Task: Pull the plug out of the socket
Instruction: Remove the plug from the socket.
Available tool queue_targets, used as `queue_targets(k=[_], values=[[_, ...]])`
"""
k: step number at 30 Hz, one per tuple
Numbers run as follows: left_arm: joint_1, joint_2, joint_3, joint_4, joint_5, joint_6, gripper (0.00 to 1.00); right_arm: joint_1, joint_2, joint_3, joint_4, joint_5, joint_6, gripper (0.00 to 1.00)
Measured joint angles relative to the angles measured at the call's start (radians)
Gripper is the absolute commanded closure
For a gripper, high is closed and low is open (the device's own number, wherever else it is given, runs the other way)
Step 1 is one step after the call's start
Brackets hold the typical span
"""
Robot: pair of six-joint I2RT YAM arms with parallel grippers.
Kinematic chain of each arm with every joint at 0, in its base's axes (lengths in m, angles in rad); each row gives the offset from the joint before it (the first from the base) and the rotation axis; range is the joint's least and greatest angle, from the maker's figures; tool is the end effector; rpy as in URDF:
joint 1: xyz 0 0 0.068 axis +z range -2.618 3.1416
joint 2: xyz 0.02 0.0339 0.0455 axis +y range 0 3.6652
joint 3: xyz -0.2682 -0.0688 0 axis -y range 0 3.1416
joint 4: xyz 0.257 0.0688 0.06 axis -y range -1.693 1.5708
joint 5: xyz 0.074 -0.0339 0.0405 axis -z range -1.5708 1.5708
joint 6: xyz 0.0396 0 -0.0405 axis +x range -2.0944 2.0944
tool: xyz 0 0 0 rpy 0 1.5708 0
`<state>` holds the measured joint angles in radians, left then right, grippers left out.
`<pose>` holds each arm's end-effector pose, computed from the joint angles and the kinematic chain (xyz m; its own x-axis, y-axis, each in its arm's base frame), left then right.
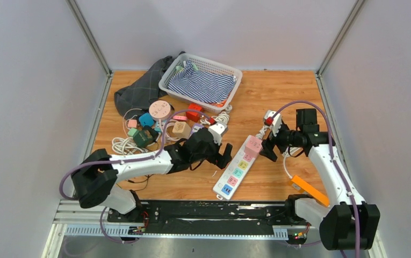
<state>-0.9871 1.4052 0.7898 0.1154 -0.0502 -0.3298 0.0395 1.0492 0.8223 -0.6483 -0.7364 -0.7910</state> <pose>0.1780 -0.2659 0.2242 -0.5120 0.1883 -0.8381 0.6799 0.6851 -0.2614 0.2153 0.0351 0.2674 -0.2127 -0.5356 -0.8172 -0.8684 0.4870 -0.0931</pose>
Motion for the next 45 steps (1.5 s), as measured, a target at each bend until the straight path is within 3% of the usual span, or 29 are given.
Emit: queue_targets(k=[4, 14, 38, 42, 45], values=[[-0.072, 0.07, 0.0, -0.008, -0.107, -0.006, 0.0, 0.0, -0.03, -0.011, 0.008, 0.01, 0.02, 0.0], [-0.177, 0.173, 0.001, -0.014, -0.188, -0.038, 0.0, 0.0, -0.02, -0.037, 0.016, 0.033, 0.021, 0.0], [-0.26, 0.309, 0.06, 0.004, -0.122, -0.053, 0.06, 0.003, 0.025, -0.036, 0.023, 0.024, 0.023, 0.0], [-0.267, 0.312, 0.061, 0.005, -0.142, -0.068, 0.16, 0.024, 0.056, -0.03, 0.032, 0.024, 0.026, 0.0], [-0.27, 0.313, 0.061, 0.01, -0.156, -0.073, 0.37, 0.051, 0.099, -0.013, 0.036, 0.037, 0.025, 0.0]])
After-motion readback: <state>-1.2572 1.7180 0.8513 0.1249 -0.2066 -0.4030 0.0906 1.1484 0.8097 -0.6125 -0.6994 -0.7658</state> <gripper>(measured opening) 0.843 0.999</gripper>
